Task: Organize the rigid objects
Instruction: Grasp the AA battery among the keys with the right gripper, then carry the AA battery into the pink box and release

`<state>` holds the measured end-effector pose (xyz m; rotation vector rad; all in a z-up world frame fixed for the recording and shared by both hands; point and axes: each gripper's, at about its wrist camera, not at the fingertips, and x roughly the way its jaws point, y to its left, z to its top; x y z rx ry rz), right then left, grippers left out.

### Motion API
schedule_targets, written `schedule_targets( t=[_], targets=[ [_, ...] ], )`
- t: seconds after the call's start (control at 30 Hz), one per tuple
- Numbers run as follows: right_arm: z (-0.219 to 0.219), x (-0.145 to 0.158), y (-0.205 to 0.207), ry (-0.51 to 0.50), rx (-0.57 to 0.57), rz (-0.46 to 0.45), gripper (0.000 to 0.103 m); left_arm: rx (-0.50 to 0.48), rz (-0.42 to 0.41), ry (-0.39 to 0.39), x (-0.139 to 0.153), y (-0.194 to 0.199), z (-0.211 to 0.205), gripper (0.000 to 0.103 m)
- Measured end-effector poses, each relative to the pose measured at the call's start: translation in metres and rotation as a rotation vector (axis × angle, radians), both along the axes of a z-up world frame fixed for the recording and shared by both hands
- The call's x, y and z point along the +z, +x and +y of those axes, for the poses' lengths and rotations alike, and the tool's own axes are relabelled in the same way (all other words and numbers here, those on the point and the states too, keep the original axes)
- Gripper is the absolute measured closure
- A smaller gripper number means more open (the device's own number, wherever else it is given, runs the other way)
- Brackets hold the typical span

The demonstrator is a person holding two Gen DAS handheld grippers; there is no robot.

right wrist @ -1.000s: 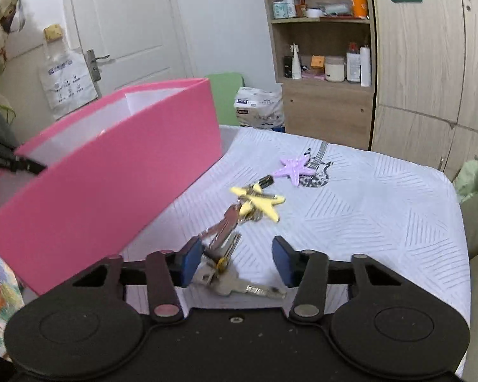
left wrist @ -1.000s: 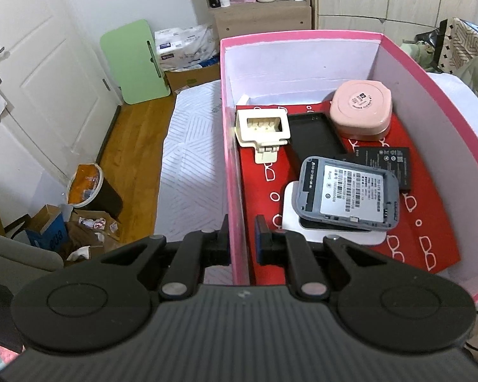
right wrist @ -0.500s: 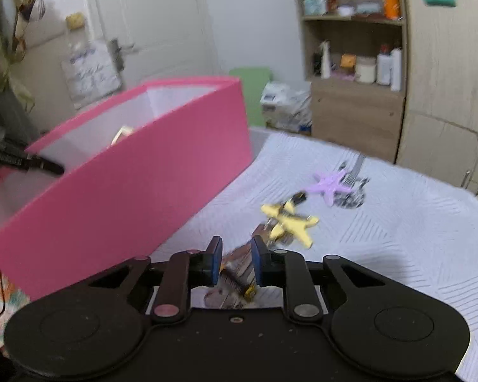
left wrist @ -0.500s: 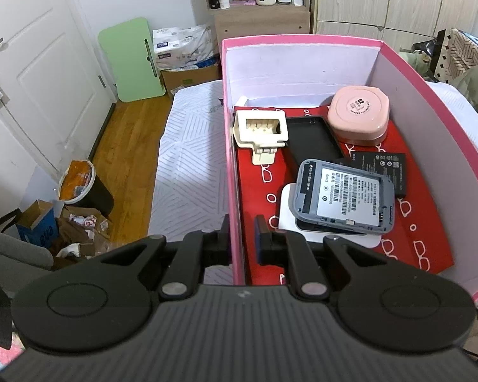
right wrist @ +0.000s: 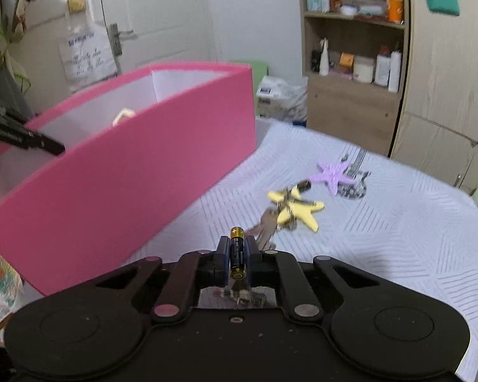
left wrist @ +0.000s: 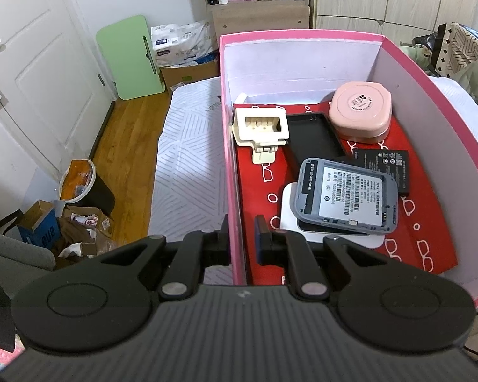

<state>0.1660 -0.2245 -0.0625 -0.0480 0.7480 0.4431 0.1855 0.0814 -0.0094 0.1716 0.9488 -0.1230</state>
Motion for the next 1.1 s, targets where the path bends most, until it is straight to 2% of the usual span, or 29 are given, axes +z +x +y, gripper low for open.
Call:
schedule_targets(
  t=[0.17, 0.37, 0.5, 0.6, 0.7, 0.87, 1.03, 1.1],
  targets=[
    [-0.004, 0.021, -0.008, 0.076, -0.028, -0.067, 0.091, 0.004, 0.01, -0.004, -0.002, 0.006, 0.0, 0.092],
    [0.009, 0.057, -0.007, 0.166, 0.022, -0.146, 0.091, 0.0, 0.01, 0.0, -0.001, 0.006, -0.001, 0.092],
    [0.03, 0.081, 0.01, 0.257, 0.12, -0.084, 0.091, -0.012, 0.028, 0.016, -0.002, 0.01, -0.004, 0.092],
    [0.057, 0.089, 0.036, 0.28, 0.205, 0.017, 0.091, -0.017, 0.049, 0.028, -0.005, 0.014, -0.006, 0.092],
    [0.091, 0.083, 0.069, 0.229, 0.235, 0.129, 0.091, -0.025, 0.041, 0.036, -0.005, 0.012, -0.007, 0.092],
    [0.144, 0.058, 0.127, 0.093, 0.226, 0.255, 0.091, -0.022, 0.051, 0.006, -0.006, 0.014, -0.002, 0.092],
    [0.169, 0.034, 0.157, -0.038, 0.208, 0.319, 0.091, -0.041, 0.041, 0.012, -0.006, 0.013, -0.002, 0.092],
    [0.175, 0.025, 0.16, -0.054, 0.189, 0.35, 0.091, -0.041, 0.04, 0.012, -0.006, 0.013, -0.001, 0.092]
  ],
)
